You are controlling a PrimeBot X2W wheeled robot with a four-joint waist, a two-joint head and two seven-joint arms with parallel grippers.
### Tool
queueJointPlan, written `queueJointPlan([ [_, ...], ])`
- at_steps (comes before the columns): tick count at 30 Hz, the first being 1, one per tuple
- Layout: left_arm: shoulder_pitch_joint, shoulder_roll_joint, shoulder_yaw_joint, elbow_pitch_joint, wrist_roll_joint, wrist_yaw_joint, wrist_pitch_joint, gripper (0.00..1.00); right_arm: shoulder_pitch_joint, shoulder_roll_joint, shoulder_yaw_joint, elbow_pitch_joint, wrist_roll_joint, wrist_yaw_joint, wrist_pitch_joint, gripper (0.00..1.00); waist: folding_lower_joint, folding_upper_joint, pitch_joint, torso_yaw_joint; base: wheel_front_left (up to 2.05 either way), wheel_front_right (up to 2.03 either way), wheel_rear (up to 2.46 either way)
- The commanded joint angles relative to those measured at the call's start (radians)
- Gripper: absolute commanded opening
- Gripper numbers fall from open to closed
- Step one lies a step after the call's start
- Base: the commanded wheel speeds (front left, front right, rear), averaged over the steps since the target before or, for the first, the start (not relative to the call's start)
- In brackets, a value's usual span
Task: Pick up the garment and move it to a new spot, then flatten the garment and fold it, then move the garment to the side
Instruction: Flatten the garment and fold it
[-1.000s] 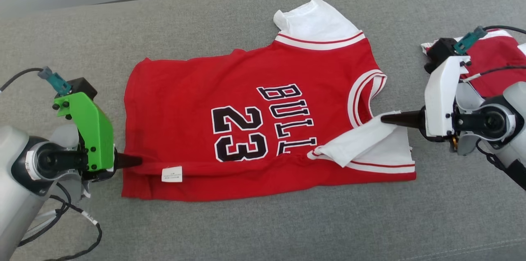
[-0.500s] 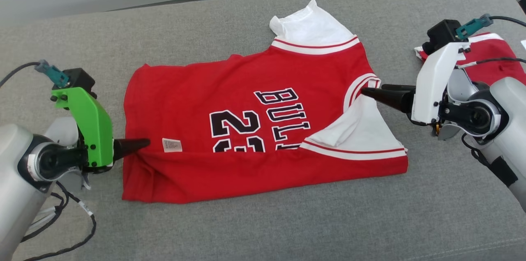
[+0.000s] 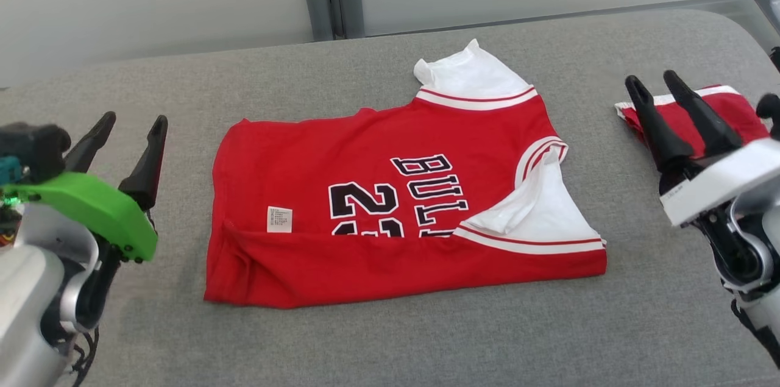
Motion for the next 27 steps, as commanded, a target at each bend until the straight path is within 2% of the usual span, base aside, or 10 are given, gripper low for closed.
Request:
queueJointPlan([
  [1,0.047,-0.003,0.012,-0.021,0.026,0.035,-0.061,1.0,0.056,0.023,-0.035,-0.019,-0.044,0.0,-0.037,1.0,0.0,-0.0001,-0.016,0.014,0.0,0.0,0.0],
  [6,0.19,-0.01,0.034,-0.098,0.107,0.158,-0.246,1.0,0.229,0.133,-0.203,-0.104,-0.216,0.0,-0.126,1.0,0.0,-0.0001,-0.035,0.021,0.0,0.0,0.0],
  [9,0.286,-0.041,0.061,-0.139,0.147,0.221,-0.285,1.0,0.331,0.194,-0.268,-0.166,-0.312,0.0,-0.139,1.0,0.0,-0.0001,-0.044,0.023,0.0,0.0,0.0],
  [12,0.359,-0.081,0.1,-0.181,0.203,0.255,-0.293,1.0,0.417,0.25,-0.315,-0.201,-0.368,0.0,-0.133,1.0,0.0,-0.0001,-0.049,0.028,0.0,0.0,0.0],
  [15,0.435,-0.125,0.138,-0.205,0.26,0.256,-0.292,1.0,0.489,0.288,-0.359,-0.216,-0.411,0.0,-0.129,1.0,0.0,-0.0001,-0.049,0.034,0.0,0.0,0.0],
  [20,0.485,-0.166,0.176,-0.2,0.316,0.2,-0.293,1.0,0.529,0.333,-0.381,-0.229,-0.412,0.0,-0.115,1.0,0.0,-0.0001,-0.038,0.04,0.0,0.0,0.0],
  [27,0.467,-0.181,0.132,-0.143,0.318,0.125,-0.263,1.0,0.475,0.311,-0.36,-0.162,-0.421,0.0,-0.017,1.0,0.0,-0.0001,-0.009,0.038,0.0,0.0,0.0],
])
